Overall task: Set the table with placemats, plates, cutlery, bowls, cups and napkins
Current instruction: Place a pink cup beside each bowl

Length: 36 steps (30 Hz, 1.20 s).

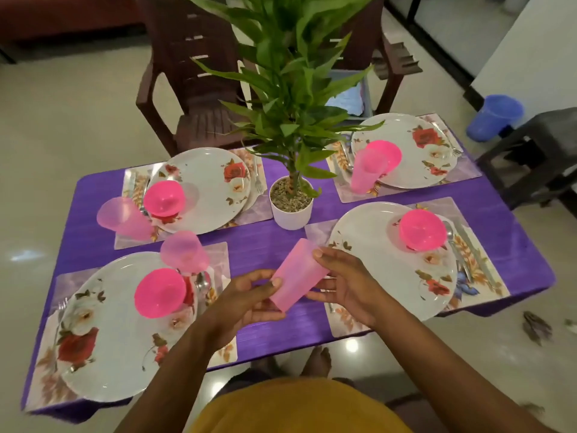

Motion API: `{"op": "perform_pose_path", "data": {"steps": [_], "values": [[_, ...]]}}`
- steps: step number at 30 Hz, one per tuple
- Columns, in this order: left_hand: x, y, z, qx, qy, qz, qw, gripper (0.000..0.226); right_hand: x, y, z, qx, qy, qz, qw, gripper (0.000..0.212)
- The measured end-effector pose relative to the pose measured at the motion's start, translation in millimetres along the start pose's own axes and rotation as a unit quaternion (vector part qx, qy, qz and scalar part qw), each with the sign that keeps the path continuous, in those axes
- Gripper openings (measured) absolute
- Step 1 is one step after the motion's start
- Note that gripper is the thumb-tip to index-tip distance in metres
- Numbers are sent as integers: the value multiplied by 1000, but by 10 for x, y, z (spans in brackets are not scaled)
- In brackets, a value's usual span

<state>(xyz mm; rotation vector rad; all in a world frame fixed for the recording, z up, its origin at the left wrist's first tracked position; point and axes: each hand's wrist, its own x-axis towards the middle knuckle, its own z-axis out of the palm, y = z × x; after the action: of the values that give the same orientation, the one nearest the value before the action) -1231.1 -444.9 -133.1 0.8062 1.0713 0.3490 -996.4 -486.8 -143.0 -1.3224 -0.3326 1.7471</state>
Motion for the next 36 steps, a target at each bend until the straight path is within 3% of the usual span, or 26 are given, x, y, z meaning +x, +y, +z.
{"op": "perform_pose_path", "data": {"steps": [5,12,15,19,23,27,31,34,36], "values": [[198,62,176,60,1,9,998,46,-108,-85,-202,16,42,-42,998,63],[590,134,412,140,10,24,990,27,-330,-217,-551,20,171,-109,979,76],[778,122,502,215,-26,45,975,27,-439,-343,-685,1,226,-149,963,78],[991,98,645,353,-89,73,928,46,-550,-523,-963,-5,276,-206,939,74],[1209,144,969,472,-76,118,870,100,-603,-848,-1356,-12,329,-246,911,96],[1506,122,1449,555,-48,131,820,104,-553,-1238,-1883,-60,358,-304,881,98],[1822,-67,1882,660,-12,120,741,110,-331,-1639,-2444,-203,383,-316,844,85],[1886,-185,2253,711,35,94,696,122,-77,-1819,-2793,-298,350,-311,832,90],[1916,-252,2474,720,54,66,689,125,69,-1890,-2970,-347,310,-298,834,92]]}}
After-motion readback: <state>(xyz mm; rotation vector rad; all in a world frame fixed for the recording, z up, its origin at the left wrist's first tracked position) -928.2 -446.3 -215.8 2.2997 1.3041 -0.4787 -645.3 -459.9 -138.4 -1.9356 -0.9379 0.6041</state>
